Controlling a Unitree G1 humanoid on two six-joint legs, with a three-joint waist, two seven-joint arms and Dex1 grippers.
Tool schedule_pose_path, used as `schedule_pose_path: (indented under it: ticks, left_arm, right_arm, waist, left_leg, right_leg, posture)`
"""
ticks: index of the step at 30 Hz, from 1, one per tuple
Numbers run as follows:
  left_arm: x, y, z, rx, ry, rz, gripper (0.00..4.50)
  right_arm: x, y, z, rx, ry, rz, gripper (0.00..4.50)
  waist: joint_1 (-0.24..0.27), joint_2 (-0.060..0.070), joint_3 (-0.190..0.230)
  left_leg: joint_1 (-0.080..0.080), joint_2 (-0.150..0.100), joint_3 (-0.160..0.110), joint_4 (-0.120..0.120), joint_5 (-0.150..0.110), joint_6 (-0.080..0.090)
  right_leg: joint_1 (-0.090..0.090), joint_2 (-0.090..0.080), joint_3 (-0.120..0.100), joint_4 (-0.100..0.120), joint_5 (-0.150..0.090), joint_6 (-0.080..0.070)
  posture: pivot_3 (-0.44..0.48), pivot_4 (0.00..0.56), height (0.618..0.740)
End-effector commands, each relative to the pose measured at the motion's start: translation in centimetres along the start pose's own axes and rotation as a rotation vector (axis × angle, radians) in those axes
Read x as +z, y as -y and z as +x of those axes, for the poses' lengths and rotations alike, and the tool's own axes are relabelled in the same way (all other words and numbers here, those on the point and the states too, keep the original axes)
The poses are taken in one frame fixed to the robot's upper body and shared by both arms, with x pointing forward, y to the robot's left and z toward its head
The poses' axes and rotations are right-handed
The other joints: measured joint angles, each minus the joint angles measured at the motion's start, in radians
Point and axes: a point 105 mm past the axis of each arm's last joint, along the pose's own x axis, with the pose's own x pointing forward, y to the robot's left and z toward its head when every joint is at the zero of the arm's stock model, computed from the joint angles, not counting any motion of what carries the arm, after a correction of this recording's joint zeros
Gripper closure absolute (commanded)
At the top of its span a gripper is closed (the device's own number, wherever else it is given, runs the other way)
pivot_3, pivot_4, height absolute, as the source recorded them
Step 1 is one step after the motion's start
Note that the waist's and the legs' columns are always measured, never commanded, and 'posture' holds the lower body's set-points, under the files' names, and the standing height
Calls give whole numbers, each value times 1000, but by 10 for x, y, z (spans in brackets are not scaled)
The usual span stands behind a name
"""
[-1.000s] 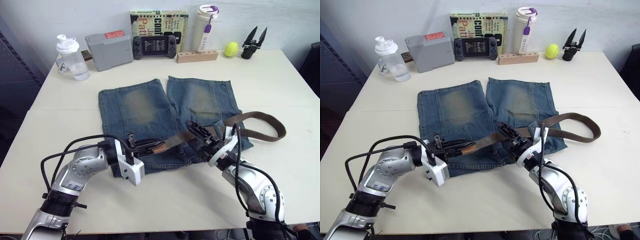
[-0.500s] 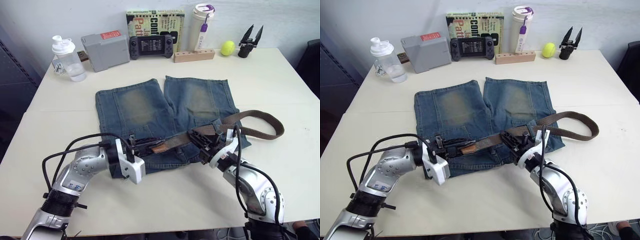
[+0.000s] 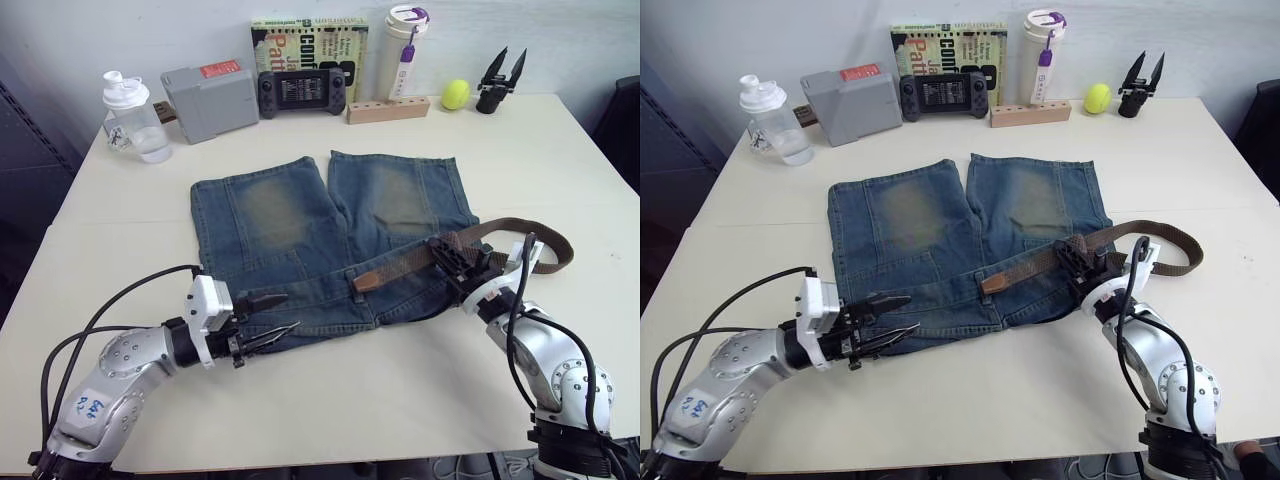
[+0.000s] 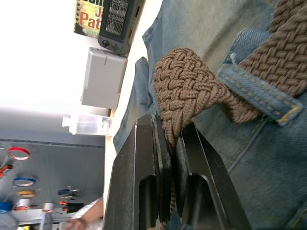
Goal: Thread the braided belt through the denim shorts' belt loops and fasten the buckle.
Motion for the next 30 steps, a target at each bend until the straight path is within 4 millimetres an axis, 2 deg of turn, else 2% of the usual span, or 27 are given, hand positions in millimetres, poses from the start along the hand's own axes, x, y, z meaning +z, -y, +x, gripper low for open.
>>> schedule_pose_path:
  ticks: [1, 7, 13, 21, 30]
  left_arm:
    - [14, 6, -3, -21, 35, -16, 1921]
    - [15, 3, -4, 1, 18, -14, 1921]
    - [15, 4, -4, -4, 8, -9, 1921]
    - [17, 0, -3, 8, 14, -5, 1921]
    - [19, -2, -2, 18, 23, -7, 1921]
  right_arm:
    - [9, -3, 1, 22, 46, -47, 4500]
    - [19, -1, -4, 20, 80, -99, 4500]
    - [17, -7, -1, 44, 85, -125, 4500]
    - [-11, -27, 5, 119, 9, -209, 4500]
    - [-29, -40, 1, 186, -29, -302, 4500]
  waist:
    - [1, 0, 0]
    - [1, 0, 0]
    - [-1, 0, 0]
    - [-1, 1, 0]
    - [-2, 1, 0]
  left_leg:
    - [0, 0, 0, 0, 0, 0]
    - [0, -2, 1, 0, 0, -1]
    - [0, -2, 2, 0, 0, -1]
    - [0, -2, 3, 0, -1, -1]
    - [0, -2, 3, 0, -1, -1]
  right_leg:
    - [0, 0, 0, 0, 0, 0]
    - [0, 1, 0, 0, 0, 0]
    - [-1, 2, 1, 0, 0, 0]
    - [-2, 2, 2, 0, 0, 0]
    - [-2, 2, 2, 0, 0, 0]
  posture:
    - [0, 150, 720]
    - [0, 150, 720]
    - [0, 150, 720]
    - [0, 150, 720]
    - [0, 150, 720]
